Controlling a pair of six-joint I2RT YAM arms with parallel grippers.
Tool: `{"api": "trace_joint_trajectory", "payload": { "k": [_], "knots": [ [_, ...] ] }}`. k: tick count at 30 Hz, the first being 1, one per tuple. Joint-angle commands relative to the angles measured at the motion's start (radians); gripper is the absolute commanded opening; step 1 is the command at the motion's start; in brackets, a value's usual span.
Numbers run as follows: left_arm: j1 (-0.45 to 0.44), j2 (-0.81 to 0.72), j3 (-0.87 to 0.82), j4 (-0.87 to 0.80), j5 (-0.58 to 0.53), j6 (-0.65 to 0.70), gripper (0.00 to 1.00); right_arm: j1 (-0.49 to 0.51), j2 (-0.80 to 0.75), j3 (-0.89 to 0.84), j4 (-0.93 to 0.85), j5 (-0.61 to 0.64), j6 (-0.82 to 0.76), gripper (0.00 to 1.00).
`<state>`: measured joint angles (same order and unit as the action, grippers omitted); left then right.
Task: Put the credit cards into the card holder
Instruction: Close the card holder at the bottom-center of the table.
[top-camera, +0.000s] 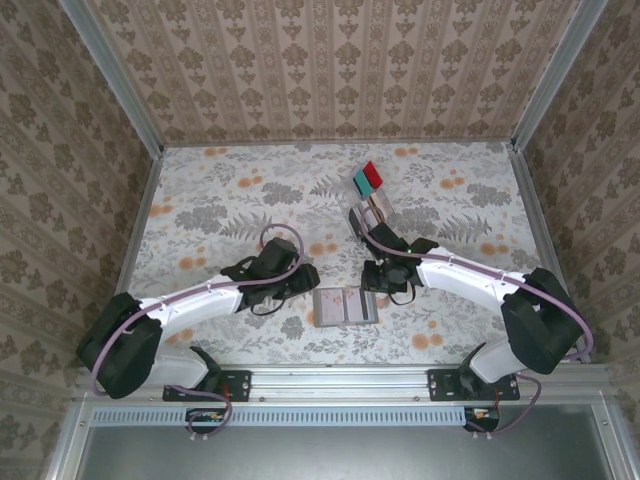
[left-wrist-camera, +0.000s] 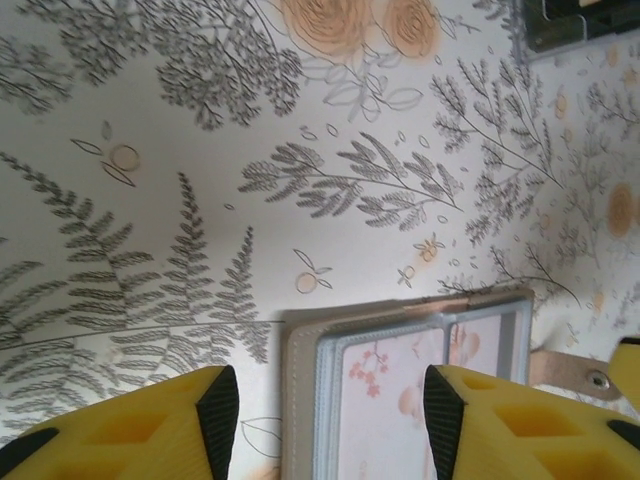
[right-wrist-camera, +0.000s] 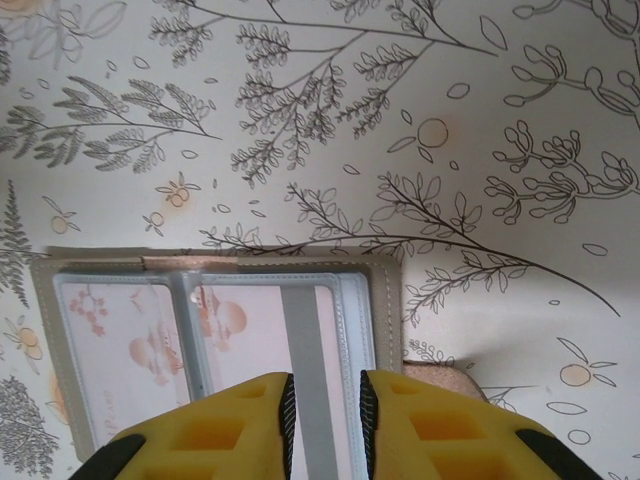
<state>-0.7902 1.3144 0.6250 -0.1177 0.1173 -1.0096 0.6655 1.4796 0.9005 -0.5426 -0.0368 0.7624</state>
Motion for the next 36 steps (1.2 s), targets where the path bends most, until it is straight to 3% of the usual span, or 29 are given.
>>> {"api": "trace_joint_trajectory", "payload": {
  "k": [1,36],
  "knots": [
    [0.006,0.015,-0.023,0.049,0.068,-0.026,0.56,-0.003,0.006,-0.016,-0.043,-0.01,-0.003,0.27],
    [-0.043,0.139,-0.045,0.148,0.142,-0.089,0.59,-0.003,0.104,-0.11,-0.01,-0.012,-0.033,0.24]
  ]
}}
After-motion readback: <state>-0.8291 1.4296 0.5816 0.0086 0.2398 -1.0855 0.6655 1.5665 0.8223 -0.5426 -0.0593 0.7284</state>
